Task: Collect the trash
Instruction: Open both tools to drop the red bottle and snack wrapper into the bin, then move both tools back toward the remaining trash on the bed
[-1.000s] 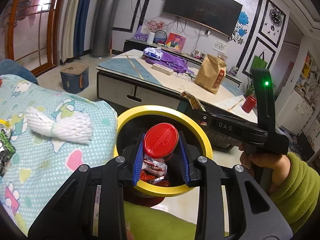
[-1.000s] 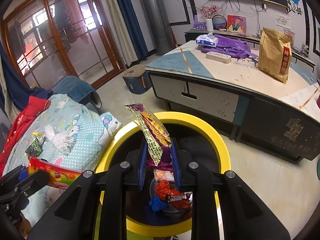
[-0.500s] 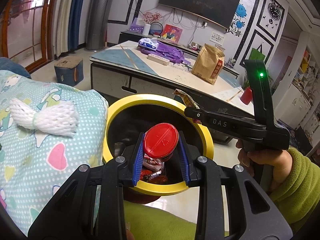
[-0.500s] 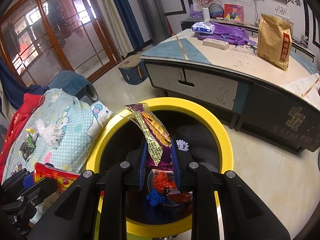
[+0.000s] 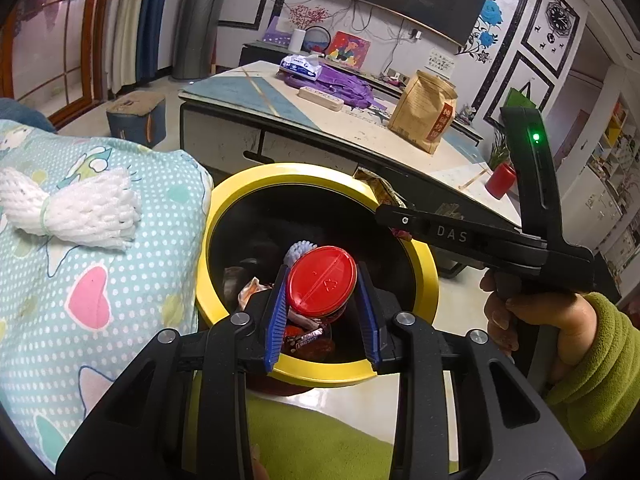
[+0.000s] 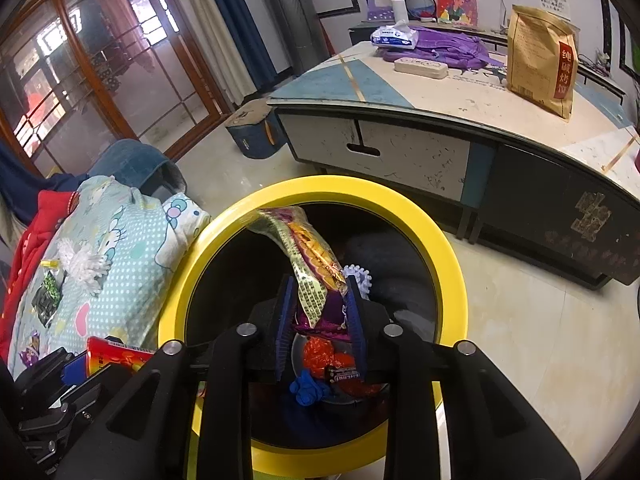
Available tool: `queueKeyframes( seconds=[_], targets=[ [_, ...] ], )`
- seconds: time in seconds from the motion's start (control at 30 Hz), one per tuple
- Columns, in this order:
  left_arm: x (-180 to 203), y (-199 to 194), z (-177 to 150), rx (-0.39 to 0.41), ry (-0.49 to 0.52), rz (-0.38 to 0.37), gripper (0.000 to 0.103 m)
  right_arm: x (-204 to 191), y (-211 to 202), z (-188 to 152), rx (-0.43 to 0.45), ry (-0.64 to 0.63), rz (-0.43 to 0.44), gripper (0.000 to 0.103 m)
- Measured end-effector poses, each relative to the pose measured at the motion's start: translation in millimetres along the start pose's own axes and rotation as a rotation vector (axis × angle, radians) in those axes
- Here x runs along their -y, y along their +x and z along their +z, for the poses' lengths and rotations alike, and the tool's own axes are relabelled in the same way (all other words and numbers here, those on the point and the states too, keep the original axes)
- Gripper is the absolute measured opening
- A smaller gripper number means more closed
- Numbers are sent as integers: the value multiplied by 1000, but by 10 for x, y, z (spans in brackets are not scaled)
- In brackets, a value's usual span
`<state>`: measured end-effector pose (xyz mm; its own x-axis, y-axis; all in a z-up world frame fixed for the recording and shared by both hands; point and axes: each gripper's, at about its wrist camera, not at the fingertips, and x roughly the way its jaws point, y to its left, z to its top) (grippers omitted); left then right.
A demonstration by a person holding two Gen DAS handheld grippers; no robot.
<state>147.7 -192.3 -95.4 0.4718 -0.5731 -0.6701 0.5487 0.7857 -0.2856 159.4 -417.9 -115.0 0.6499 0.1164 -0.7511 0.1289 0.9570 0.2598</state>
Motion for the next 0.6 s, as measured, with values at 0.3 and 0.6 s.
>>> queueKeyframes(
  seconds=[0.3,0.6],
  targets=[
    [-106,-32,-2,14,-26,10,66,44,-26,8,14,24,-8,48],
    [-153,-222,35,71,-30,70,92,17,-108,37,46,23,-7,55]
  ],
)
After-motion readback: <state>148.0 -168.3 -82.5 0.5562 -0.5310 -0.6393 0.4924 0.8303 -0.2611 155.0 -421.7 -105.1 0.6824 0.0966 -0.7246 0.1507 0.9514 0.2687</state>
